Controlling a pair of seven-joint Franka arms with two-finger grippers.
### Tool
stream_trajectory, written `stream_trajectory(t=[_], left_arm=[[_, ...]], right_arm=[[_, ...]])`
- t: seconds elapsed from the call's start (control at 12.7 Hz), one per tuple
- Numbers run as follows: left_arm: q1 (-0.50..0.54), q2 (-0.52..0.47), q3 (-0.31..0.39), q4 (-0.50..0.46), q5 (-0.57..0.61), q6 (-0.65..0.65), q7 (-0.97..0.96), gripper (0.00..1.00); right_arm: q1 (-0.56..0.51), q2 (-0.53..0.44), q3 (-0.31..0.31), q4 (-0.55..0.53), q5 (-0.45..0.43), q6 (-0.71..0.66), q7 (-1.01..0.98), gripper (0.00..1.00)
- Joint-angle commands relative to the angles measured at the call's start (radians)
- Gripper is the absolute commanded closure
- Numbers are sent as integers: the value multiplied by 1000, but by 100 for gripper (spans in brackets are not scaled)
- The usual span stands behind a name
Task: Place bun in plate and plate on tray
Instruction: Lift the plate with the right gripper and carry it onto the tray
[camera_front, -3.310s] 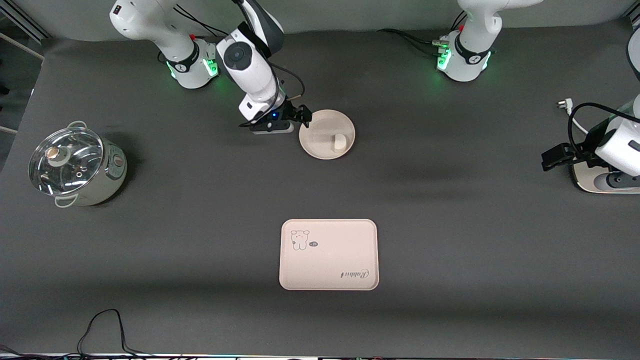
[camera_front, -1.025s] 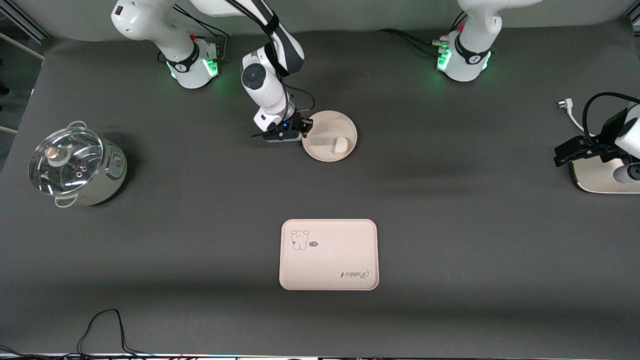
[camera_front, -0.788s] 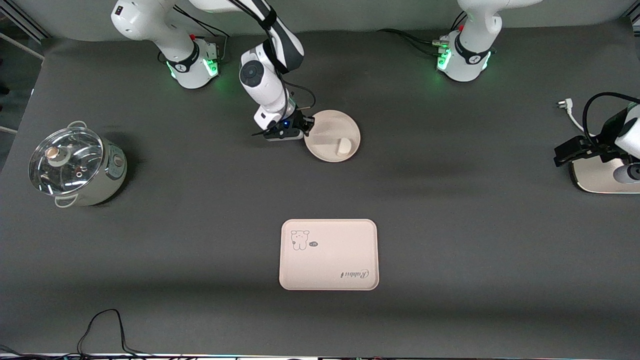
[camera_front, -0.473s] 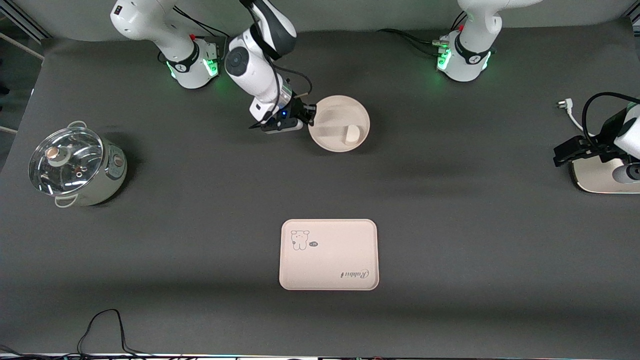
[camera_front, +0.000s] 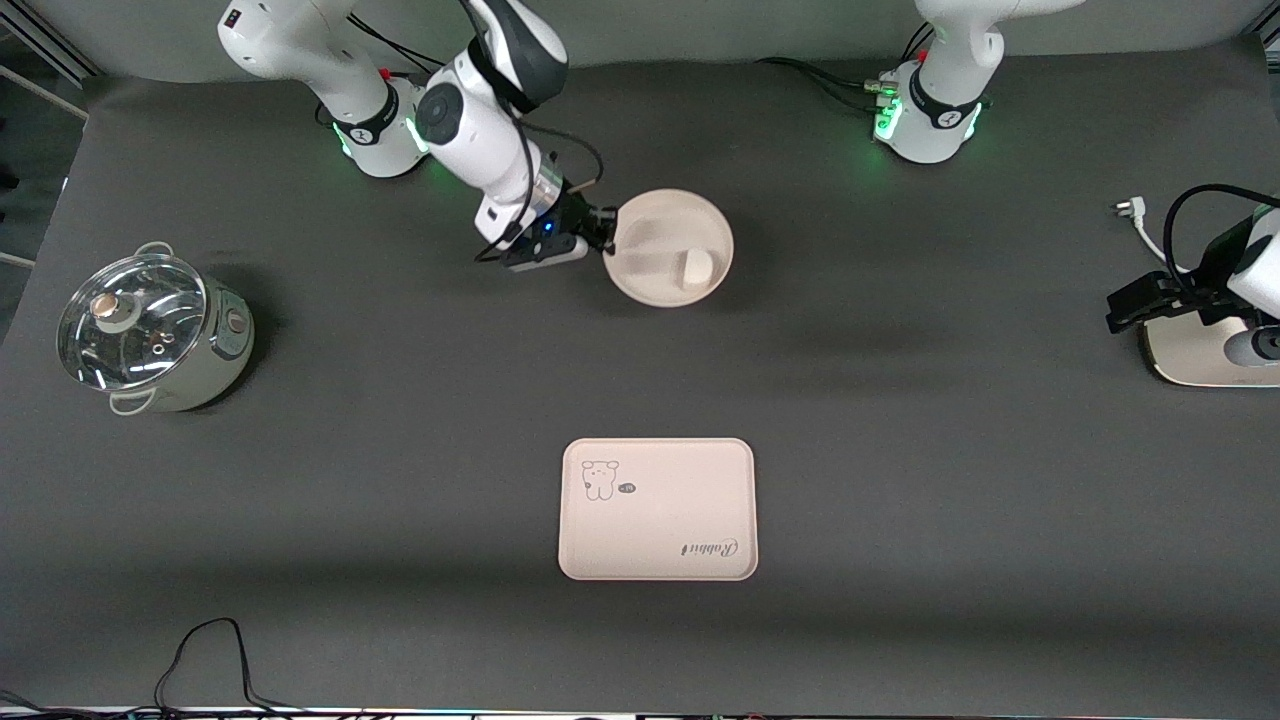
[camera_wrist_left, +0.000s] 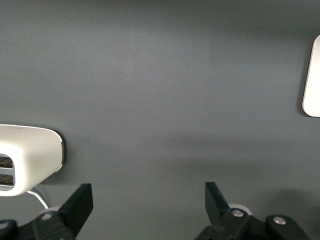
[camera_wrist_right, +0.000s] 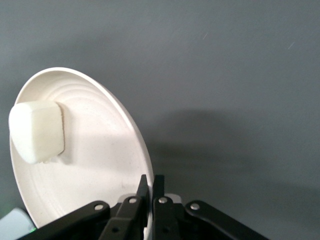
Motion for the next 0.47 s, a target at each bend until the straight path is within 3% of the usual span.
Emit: stream_trajectory(t=[0.0,0.24,0.39], left_arm=[[-6,3,3,20,1,-18,16,0],[-6,3,1,20,1,-17,16,0],[-6,3,1,20,1,-17,11,0]], right_arm=[[-106,158,-11,269,-27,-167,-27,100],[-185,373,-73,633,-61,-363,-59,100],[-244,494,-81,843,-50,-425,-62,100]])
